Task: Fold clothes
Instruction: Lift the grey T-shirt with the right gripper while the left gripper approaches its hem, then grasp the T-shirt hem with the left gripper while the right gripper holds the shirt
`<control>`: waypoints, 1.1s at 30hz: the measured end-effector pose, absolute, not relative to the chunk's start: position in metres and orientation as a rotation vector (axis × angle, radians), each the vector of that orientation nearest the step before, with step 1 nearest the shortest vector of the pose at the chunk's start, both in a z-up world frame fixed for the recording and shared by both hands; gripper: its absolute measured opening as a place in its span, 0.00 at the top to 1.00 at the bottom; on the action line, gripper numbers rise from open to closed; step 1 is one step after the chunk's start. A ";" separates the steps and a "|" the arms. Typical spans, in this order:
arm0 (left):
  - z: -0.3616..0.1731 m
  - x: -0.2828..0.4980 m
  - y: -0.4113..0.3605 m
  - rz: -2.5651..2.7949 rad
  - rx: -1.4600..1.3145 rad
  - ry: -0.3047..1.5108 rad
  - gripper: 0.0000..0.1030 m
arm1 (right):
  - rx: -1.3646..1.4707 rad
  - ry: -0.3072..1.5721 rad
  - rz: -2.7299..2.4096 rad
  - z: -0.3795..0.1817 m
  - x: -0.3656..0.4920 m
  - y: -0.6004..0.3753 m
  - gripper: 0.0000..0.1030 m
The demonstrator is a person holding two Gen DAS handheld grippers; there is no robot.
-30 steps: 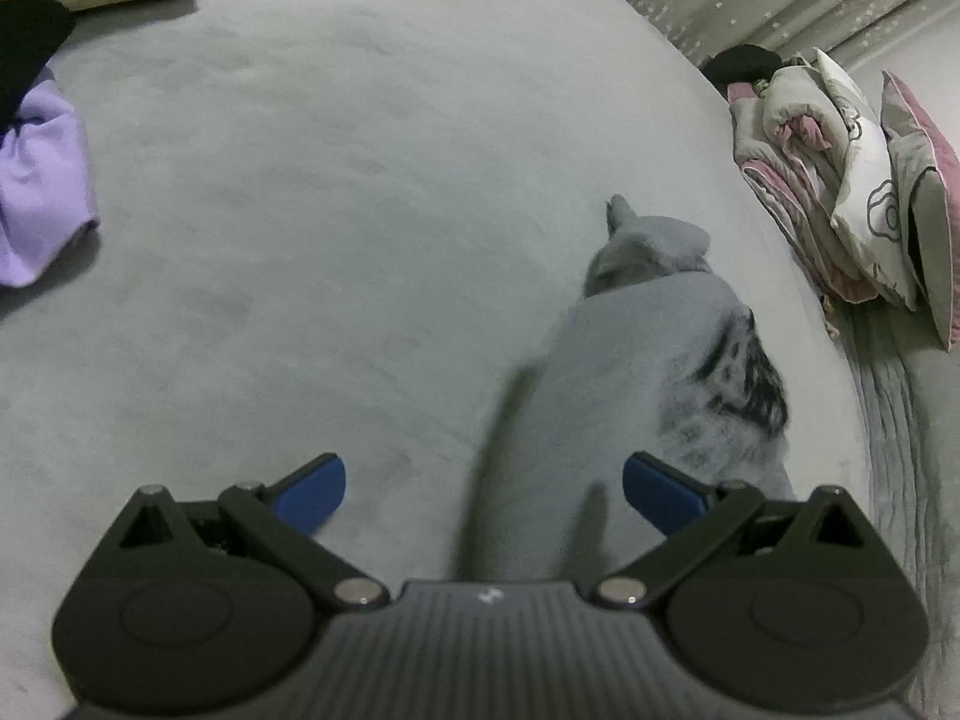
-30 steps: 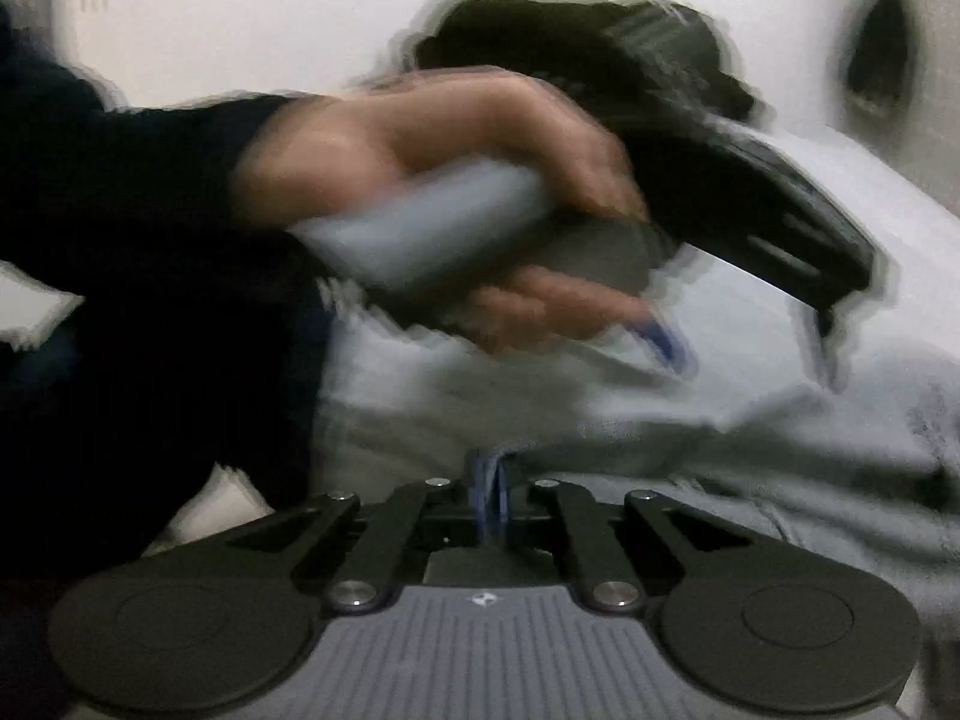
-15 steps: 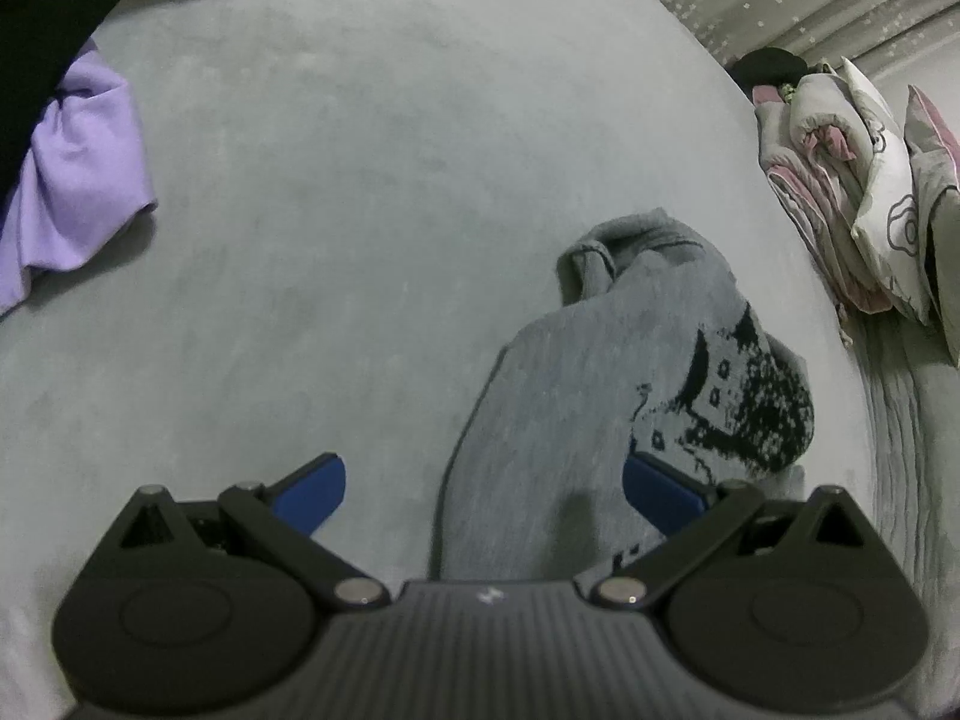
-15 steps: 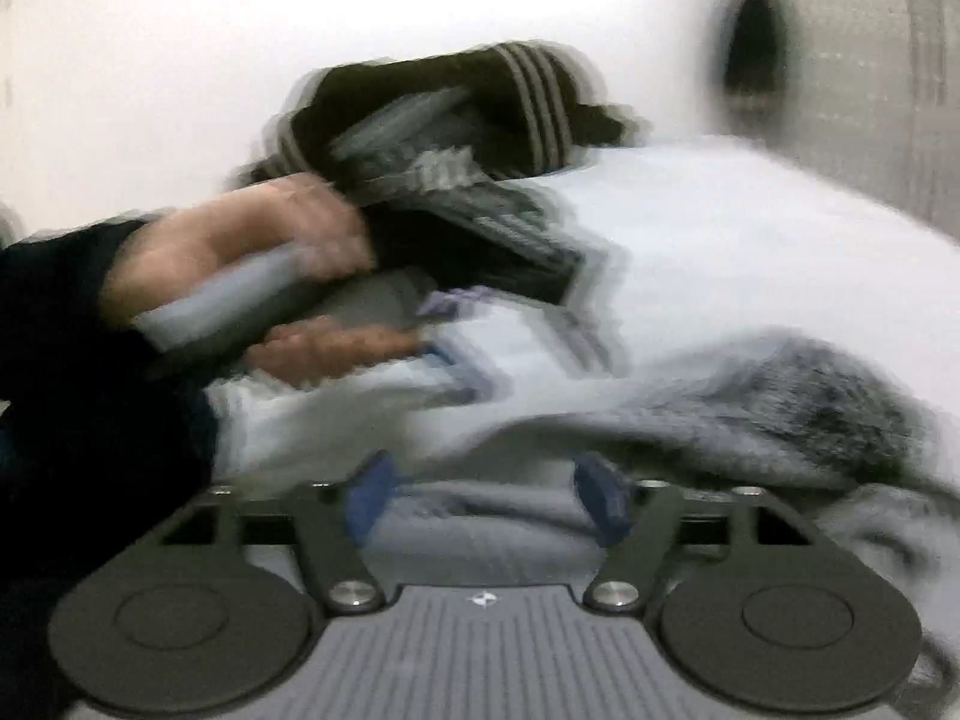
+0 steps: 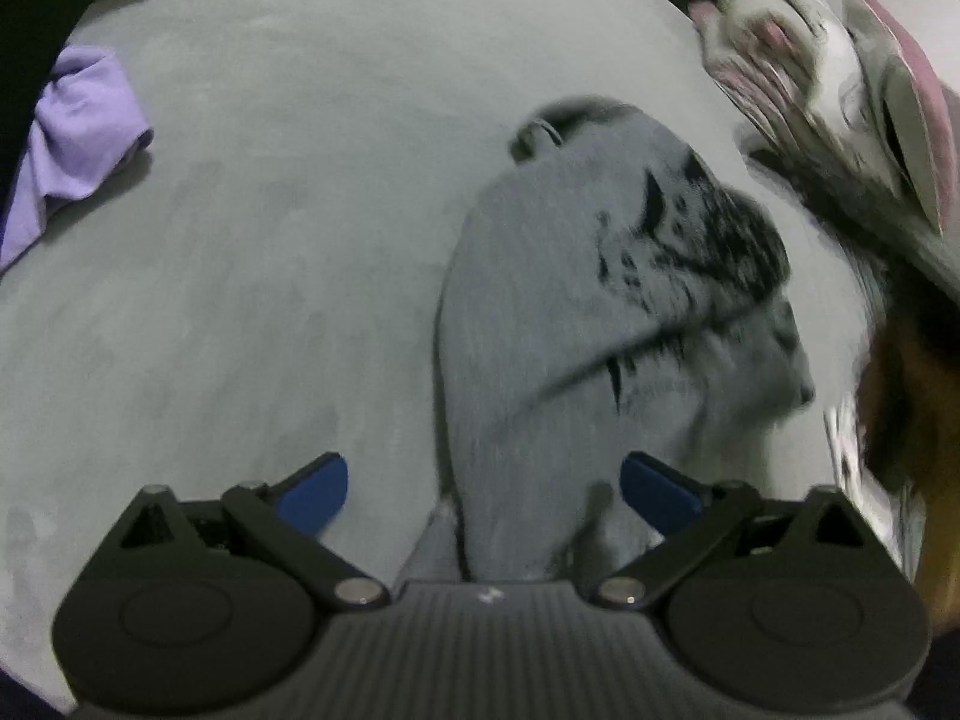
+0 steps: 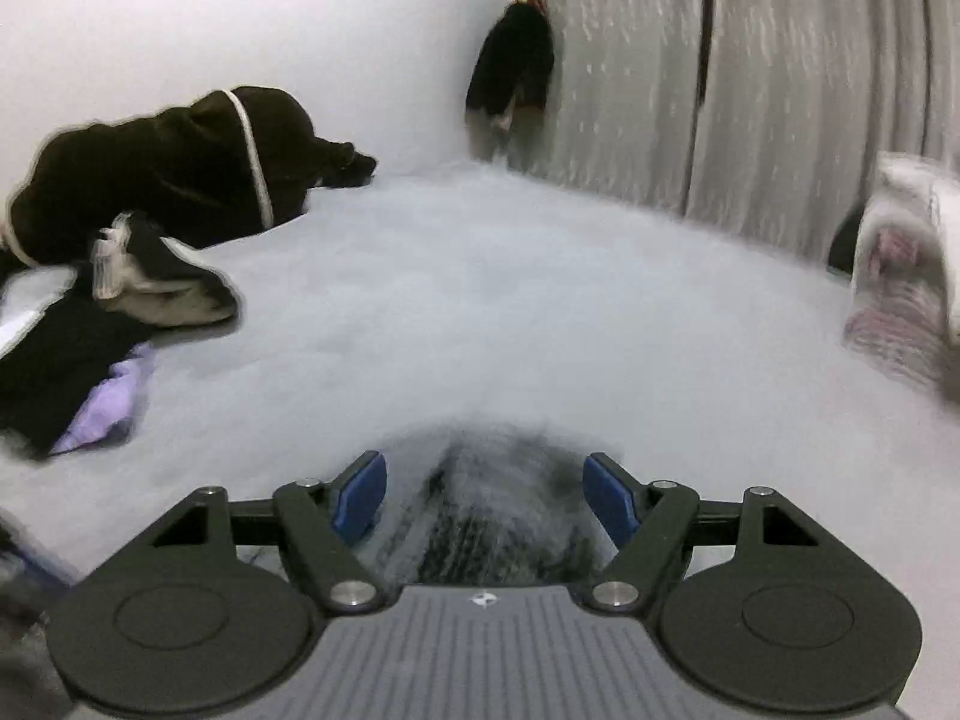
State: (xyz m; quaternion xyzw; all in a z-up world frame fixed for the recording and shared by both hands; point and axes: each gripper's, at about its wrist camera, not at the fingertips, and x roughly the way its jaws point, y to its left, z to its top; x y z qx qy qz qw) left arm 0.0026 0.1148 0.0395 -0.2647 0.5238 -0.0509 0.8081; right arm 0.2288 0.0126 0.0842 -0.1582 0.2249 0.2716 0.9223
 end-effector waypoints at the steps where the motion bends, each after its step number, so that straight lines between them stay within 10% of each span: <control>1: 0.040 -0.002 0.116 -0.118 -0.562 1.119 0.13 | -0.382 0.454 0.542 0.088 0.241 0.027 0.30; 7: 0.036 -0.025 0.116 -0.178 -0.508 1.094 0.22 | -0.692 0.692 0.626 0.047 0.310 0.097 0.43; 10: 0.034 -0.030 0.111 -0.196 -0.443 1.064 0.29 | -0.821 0.787 0.646 0.019 0.321 0.119 0.76; 16: 0.032 -0.031 0.109 -0.267 -0.461 1.070 0.77 | -0.803 0.594 0.547 0.050 0.285 0.109 0.93; 26: 0.044 -0.028 0.091 -0.311 -0.331 1.041 0.55 | -0.519 0.218 0.152 0.184 0.119 -0.031 0.93; 33: 0.050 -0.017 0.077 -0.316 -0.232 0.969 0.25 | -0.185 0.419 -0.046 0.122 0.075 -0.164 0.93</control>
